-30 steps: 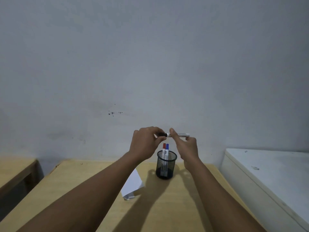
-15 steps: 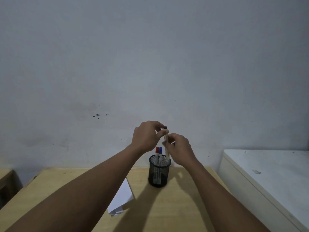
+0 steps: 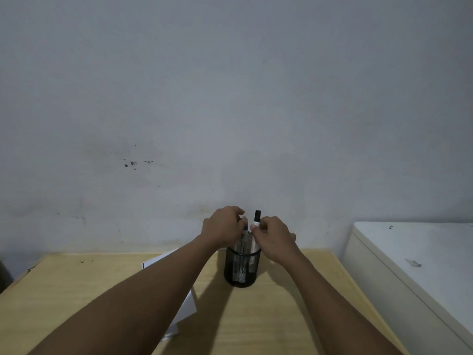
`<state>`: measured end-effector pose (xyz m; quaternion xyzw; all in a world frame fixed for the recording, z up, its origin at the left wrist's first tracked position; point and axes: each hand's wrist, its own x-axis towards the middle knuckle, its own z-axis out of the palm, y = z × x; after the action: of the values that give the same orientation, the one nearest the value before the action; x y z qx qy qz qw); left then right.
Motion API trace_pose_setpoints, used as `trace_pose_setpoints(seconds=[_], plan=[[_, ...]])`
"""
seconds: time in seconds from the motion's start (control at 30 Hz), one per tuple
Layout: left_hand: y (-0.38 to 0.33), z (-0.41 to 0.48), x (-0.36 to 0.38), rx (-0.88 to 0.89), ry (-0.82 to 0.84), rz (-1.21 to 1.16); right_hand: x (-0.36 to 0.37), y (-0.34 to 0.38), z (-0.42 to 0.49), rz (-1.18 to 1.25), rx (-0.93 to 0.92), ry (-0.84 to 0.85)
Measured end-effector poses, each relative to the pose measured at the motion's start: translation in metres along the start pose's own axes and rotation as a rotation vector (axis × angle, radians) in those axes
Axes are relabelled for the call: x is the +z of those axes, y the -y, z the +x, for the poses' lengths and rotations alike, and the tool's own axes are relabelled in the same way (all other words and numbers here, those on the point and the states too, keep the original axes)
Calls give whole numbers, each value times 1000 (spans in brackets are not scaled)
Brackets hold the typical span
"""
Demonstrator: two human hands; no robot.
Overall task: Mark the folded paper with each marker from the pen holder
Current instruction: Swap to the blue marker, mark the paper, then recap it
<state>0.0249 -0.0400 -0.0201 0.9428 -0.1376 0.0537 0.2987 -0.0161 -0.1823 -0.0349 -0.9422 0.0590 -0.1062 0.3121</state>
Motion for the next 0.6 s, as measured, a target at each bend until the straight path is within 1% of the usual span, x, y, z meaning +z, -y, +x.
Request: trace_pose_setpoints(seconds=[0.1,0.17,0.27,0.4,0.53,0.6], plan=[[2,4,3,7,23,-20,5,-3,1,-63,-10,14],[5,8,5,-9,18,-76,7,-3,1,-81,-23,14],[9,12,7,-38,6,-218,8,1,-1,-50,-16,0],[6,10,4,-57,-1,-326,8,5,-3,-37,8,-20],[3,9,0,-73,-6,-391,9,8,-3,-33,21,-19],[-2,6,-4,-67,-38,-404,8,10,-4,14,38,-45]])
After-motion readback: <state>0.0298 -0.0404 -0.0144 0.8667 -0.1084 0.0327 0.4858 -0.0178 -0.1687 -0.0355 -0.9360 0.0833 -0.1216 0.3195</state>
